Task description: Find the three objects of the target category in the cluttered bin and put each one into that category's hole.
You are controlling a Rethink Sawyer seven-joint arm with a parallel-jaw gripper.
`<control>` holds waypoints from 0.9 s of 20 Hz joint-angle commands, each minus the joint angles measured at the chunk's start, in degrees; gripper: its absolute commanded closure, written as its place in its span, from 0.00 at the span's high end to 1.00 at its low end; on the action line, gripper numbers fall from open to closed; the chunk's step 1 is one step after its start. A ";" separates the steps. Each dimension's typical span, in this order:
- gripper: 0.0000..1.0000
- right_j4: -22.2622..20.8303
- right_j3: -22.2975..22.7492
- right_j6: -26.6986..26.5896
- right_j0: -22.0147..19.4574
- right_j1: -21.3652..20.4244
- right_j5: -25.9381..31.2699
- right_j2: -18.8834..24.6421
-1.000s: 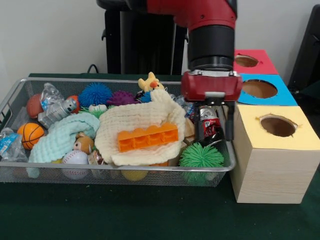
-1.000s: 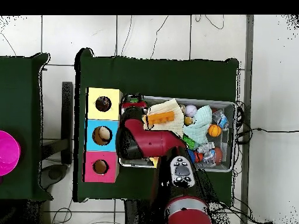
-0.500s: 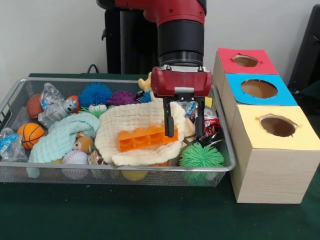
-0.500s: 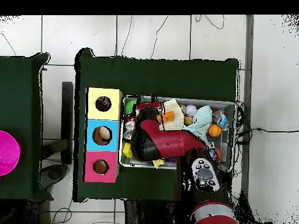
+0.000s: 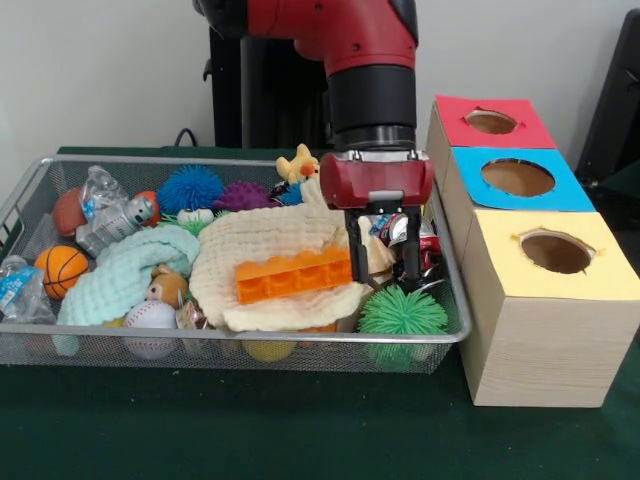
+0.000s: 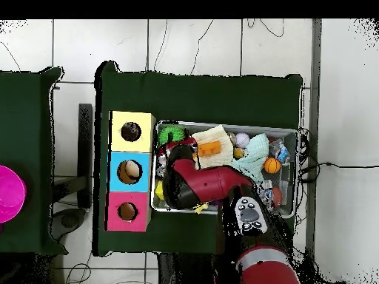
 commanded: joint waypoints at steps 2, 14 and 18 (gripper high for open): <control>1.00 -6.31 -2.05 0.63 2.91 7.39 3.78 -1.05; 1.00 -7.69 -10.17 -3.59 10.26 17.80 -6.74 -17.69; 1.00 -11.03 -12.65 -4.18 8.90 19.56 -8.19 -18.45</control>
